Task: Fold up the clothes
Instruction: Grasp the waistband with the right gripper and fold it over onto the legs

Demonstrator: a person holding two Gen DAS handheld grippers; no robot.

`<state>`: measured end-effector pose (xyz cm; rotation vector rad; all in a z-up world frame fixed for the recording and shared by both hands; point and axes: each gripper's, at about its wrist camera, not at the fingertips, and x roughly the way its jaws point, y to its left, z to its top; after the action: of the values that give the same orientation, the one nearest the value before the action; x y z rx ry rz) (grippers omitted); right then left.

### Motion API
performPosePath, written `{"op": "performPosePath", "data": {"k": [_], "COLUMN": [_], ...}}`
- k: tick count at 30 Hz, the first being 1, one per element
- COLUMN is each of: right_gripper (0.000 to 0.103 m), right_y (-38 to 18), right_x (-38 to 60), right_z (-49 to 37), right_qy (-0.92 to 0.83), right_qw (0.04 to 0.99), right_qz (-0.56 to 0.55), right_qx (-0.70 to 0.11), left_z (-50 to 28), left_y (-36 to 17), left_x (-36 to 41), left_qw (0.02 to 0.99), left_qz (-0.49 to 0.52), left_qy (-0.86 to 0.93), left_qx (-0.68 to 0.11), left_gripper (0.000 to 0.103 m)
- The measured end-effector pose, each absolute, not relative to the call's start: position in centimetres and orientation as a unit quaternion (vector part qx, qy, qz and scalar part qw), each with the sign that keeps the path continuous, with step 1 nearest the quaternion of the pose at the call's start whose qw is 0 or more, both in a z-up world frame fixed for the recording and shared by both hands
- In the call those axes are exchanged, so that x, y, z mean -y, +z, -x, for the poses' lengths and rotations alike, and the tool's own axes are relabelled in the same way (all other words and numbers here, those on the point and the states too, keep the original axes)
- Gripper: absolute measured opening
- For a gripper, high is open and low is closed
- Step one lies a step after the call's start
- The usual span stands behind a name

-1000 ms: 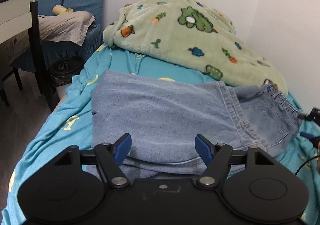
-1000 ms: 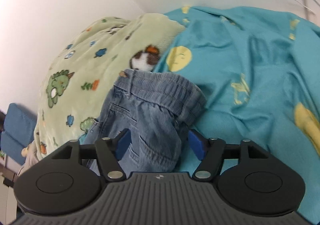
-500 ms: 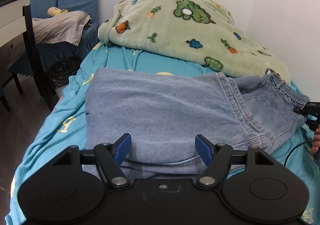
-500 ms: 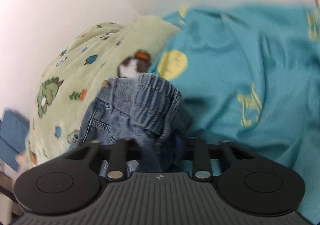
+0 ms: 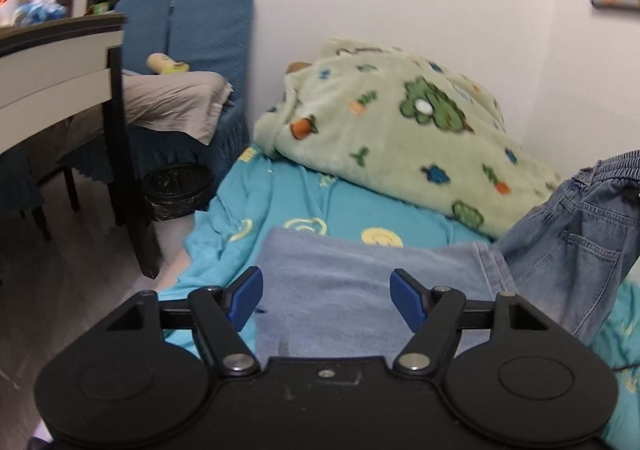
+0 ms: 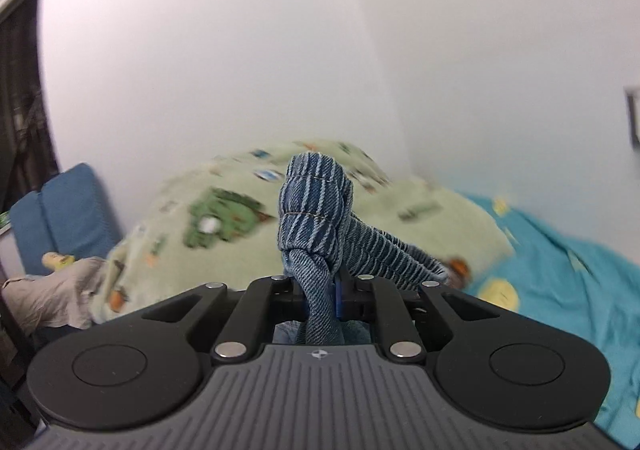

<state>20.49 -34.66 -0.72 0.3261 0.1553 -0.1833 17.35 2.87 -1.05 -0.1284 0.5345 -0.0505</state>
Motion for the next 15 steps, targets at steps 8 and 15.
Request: {"op": "performPosePath", "data": {"k": [8,15], "right_gripper": [0.011,0.011], "right_y": [2.4,-6.2], "right_x": [21.5,10.8], "right_z": [-20.8,-20.1], "right_qy": [-0.007,0.094], "right_qw": [0.997,0.986], "right_qz": [-0.067,0.073], "right_qx": [-0.048,-0.114], "left_z": [-16.2,-15.7], "left_y": [0.5,-0.5], "left_x": [-9.1,-12.2], "left_qw": [0.958,0.945], "left_qz": [0.164,0.222], "left_qy": [-0.005,-0.011], "left_qx": [-0.233,-0.24], "left_gripper": [0.068,0.068]}}
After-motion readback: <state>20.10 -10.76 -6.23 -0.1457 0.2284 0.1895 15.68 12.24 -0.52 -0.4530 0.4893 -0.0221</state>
